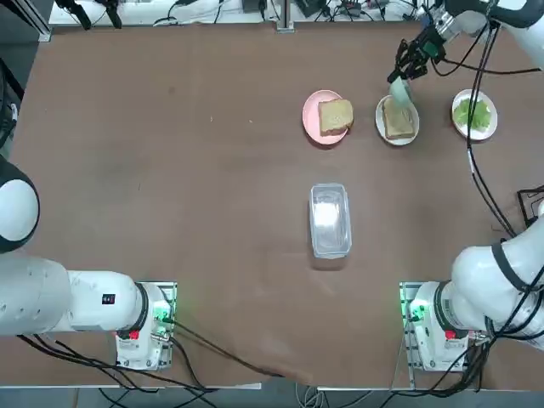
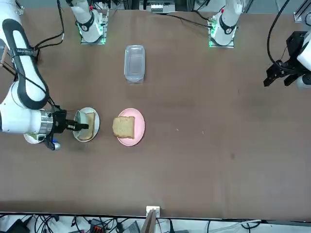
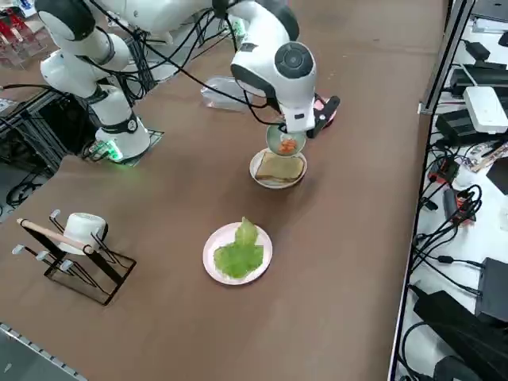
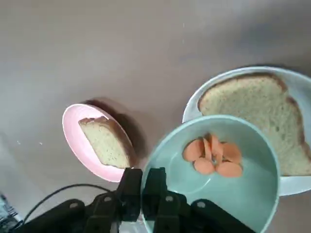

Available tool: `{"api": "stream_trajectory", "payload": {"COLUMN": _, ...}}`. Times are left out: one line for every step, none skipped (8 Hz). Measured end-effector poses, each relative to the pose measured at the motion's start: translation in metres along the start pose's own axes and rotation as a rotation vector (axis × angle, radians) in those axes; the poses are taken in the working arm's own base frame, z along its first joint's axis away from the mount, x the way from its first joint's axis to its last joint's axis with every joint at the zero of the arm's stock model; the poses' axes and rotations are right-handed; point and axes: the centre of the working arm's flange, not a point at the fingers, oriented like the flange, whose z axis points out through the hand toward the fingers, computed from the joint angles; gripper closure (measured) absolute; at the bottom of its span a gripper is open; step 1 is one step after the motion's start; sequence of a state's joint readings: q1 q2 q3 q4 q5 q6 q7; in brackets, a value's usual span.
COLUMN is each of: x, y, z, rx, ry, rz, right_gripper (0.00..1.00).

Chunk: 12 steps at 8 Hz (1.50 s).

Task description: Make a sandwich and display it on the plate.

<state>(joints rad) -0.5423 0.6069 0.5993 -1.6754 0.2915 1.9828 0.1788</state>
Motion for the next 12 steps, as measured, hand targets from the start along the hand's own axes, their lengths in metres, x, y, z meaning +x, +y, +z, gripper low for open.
{"api": "stream_trajectory", "payload": {"x": 0.000, "y": 0.003, "z": 0.002, "rx": 0.036, "ry": -0.012, "rz": -0.004, "right_gripper": 0.95}}
{"api": "stream_trajectory", "payload": {"x": 0.000, "y": 0.005, "z": 0.004, "rx": 0.083, "ry": -0.022, "rz": -0.030, "right_gripper": 0.95}}
{"api": "stream_trajectory", "payload": {"x": 0.002, "y": 0.012, "z": 0.005, "rx": 0.123, "ry": -0.029, "rz": -0.063, "right_gripper": 0.95}}
{"api": "stream_trajectory", "payload": {"x": 0.005, "y": 0.024, "z": 0.006, "rx": 0.167, "ry": -0.040, "rz": -0.081, "right_gripper": 0.95}}
{"api": "stream_trajectory", "payload": {"x": 0.010, "y": 0.038, "z": 0.008, "rx": 0.223, "ry": -0.049, "rz": -0.095, "right_gripper": 0.95}}
{"api": "stream_trajectory", "payload": {"x": 0.013, "y": 0.050, "z": 0.009, "rx": 0.286, "ry": -0.057, "rz": -0.108, "right_gripper": 0.95}}
{"api": "stream_trajectory", "payload": {"x": 0.014, "y": 0.059, "z": 0.009, "rx": 0.341, "ry": -0.067, "rz": -0.110, "right_gripper": 0.95}}
{"api": "stream_trajectory", "payload": {"x": 0.015, "y": 0.064, "z": 0.008, "rx": 0.382, "ry": -0.073, "rz": -0.108, "right_gripper": 0.95}}
{"api": "stream_trajectory", "payload": {"x": 0.014, "y": 0.066, "z": 0.007, "rx": 0.412, "ry": -0.081, "rz": -0.111, "right_gripper": 0.95}}
{"api": "stream_trajectory", "payload": {"x": 0.014, "y": 0.072, "z": 0.008, "rx": 0.433, "ry": -0.091, "rz": -0.121, "right_gripper": 0.95}}
{"api": "stream_trajectory", "payload": {"x": 0.015, "y": 0.080, "z": 0.009, "rx": 0.450, "ry": -0.098, "rz": -0.134, "right_gripper": 0.95}}
{"api": "stream_trajectory", "payload": {"x": 0.016, "y": 0.088, "z": 0.009, "rx": 0.461, "ry": -0.102, "rz": -0.136, "right_gripper": 0.95}}
